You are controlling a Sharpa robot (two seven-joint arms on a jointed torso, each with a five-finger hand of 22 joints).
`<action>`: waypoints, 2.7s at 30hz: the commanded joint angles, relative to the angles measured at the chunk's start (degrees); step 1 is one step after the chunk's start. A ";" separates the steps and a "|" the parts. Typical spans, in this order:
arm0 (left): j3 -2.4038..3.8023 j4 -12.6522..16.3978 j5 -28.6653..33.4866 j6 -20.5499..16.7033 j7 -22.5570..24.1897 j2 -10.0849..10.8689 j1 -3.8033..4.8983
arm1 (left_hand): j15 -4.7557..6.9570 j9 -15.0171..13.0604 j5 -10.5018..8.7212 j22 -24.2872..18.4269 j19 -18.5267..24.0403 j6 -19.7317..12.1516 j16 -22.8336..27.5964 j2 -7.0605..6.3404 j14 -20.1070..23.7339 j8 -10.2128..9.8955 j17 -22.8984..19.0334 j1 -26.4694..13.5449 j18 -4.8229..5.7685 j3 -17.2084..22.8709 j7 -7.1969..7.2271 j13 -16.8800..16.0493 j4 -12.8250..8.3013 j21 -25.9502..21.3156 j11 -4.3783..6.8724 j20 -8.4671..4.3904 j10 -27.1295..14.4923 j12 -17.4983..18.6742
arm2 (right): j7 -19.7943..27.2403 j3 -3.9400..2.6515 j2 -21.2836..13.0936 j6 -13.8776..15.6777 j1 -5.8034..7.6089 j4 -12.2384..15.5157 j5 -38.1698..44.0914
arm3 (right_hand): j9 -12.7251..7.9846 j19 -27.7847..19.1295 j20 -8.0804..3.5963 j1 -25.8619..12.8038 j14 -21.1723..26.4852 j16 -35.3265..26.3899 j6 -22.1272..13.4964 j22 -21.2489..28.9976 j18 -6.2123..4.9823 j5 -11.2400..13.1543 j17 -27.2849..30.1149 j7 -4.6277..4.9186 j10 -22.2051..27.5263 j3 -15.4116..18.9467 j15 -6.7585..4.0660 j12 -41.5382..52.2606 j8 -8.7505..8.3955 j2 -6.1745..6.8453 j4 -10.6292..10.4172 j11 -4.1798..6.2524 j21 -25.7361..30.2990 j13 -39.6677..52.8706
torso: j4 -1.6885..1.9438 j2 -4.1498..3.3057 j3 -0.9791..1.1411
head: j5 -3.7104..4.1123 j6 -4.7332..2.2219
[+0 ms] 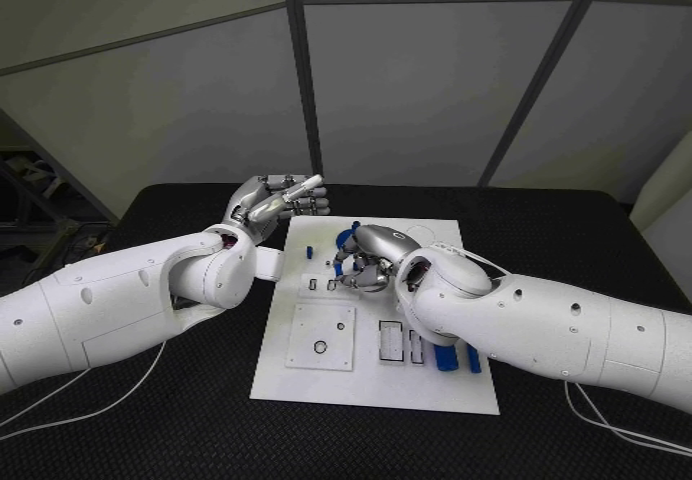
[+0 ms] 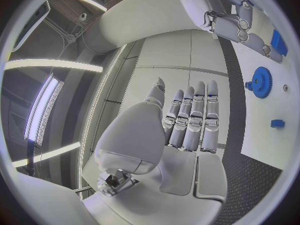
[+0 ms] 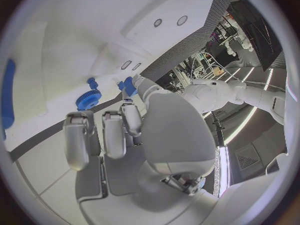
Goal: Assemble the parts on the task board
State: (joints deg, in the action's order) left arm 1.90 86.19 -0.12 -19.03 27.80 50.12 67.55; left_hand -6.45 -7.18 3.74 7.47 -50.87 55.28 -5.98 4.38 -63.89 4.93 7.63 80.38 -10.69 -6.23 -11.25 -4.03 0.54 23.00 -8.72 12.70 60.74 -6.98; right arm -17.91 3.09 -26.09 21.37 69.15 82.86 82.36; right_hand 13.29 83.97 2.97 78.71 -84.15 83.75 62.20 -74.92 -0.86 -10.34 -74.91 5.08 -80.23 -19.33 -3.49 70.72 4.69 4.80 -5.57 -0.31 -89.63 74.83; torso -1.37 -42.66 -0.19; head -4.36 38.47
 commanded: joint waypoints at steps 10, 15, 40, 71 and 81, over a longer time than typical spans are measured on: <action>0.06 0.06 0.09 0.21 0.23 -0.16 0.11 | -0.31 0.02 -0.34 -0.09 -0.06 0.27 0.37 0.27 0.06 -0.25 0.06 -0.26 0.27 -0.36 -0.32 0.08 -0.16 -0.28 -0.16 0.13 0.31 0.39 | -1.63 0.69 0.95 -1.61 -0.81 -0.56 2.54 | 1.13 6.03 -0.25 -0.66 -3.25 -0.26 0.32 -15.08 0.86 -0.31 -2.91 -0.05 0.20 0.08 -0.21 -0.13 -0.07 -0.02 0.30 -0.07 -0.37 0.04 | 0.02 0.02 -0.02 | 0.08 0.15; 0.06 0.03 0.09 0.24 0.20 -0.17 0.11 | -0.31 0.02 -0.34 -0.09 -0.06 0.27 0.37 0.27 0.06 -0.25 0.06 -0.26 0.27 -0.36 -0.32 0.08 -0.16 -0.28 -0.16 0.13 0.31 0.39 | -1.80 0.83 1.14 -1.95 -1.02 -0.87 2.97 | 1.13 6.03 -0.23 -0.77 -3.26 -0.26 0.26 -15.08 0.86 -0.34 -2.92 -0.03 0.22 0.10 -0.19 -0.17 -0.15 0.03 0.31 -0.09 -0.37 0.02 | -0.01 0.03 -0.03 | 0.09 0.17; 0.06 -0.04 0.09 0.65 -0.09 -0.16 0.11 | -0.31 0.02 -0.34 -0.09 -0.06 0.27 0.37 0.27 0.06 -0.25 0.06 -0.26 0.27 -0.36 -0.32 0.08 -0.16 -0.28 -0.16 0.13 0.31 0.39 | -3.58 0.99 1.49 -3.94 -1.33 -1.81 3.97 | 0.90 6.03 0.09 -1.67 -3.25 -0.33 -1.76 -15.08 0.86 -0.40 -2.95 0.64 0.95 -0.05 0.20 -1.27 -1.21 1.15 1.13 -0.61 -0.37 -0.64 | -0.01 0.04 -0.01 | 0.16 0.42; 0.06 -0.07 0.09 1.19 -0.24 -0.14 0.11 | -0.35 0.02 -0.36 -0.26 0.00 0.27 0.58 0.33 0.06 -0.36 0.08 -0.40 0.26 -0.53 -0.36 0.07 -0.18 -0.48 -0.21 0.17 0.32 0.51 | -3.67 0.99 1.93 -4.45 -1.33 -2.50 4.42 | 0.53 6.03 0.57 -3.43 -3.17 -0.56 -4.08 -15.08 0.86 -0.03 -2.69 1.26 1.26 0.15 0.68 -1.75 -1.18 2.39 1.14 -1.18 -0.37 -0.89 | 0.05 0.06 -0.01 | 0.47 0.60; 0.06 -0.12 0.09 1.19 -0.31 -0.22 0.11 | -0.35 0.02 -0.36 -0.26 0.00 0.27 0.58 0.33 0.06 -0.36 0.08 -0.40 0.26 -0.53 -0.36 0.07 -0.18 -0.48 -0.21 0.17 0.32 0.51 | -3.92 0.99 1.88 -2.17 -1.33 -2.16 4.41 | 0.13 6.03 0.80 -6.12 -3.15 -0.59 -6.73 -15.08 0.86 7.64 -2.74 1.50 1.42 2.68 0.91 -2.09 -1.23 3.97 -0.23 -1.50 -0.37 -1.10 | -0.05 0.06 0.01 | 0.35 0.56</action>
State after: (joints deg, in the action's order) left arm 1.91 86.04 -0.03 -18.57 27.40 49.98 67.55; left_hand -6.45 -7.18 3.74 7.27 -50.87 55.49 -5.66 4.38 -63.89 4.94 7.62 80.38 -10.69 -6.39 -11.46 -4.03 0.38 22.77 -8.72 12.70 60.74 -6.64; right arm -21.29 4.02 -24.19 18.58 67.83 80.63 86.61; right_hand 13.49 83.97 3.40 73.11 -83.94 83.53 55.81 -74.91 -0.87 -2.82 -74.93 6.54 -79.01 -16.84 -2.85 68.99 3.49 8.73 -5.85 -1.54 -89.63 73.79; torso -1.34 -42.61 -0.18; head -4.05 39.04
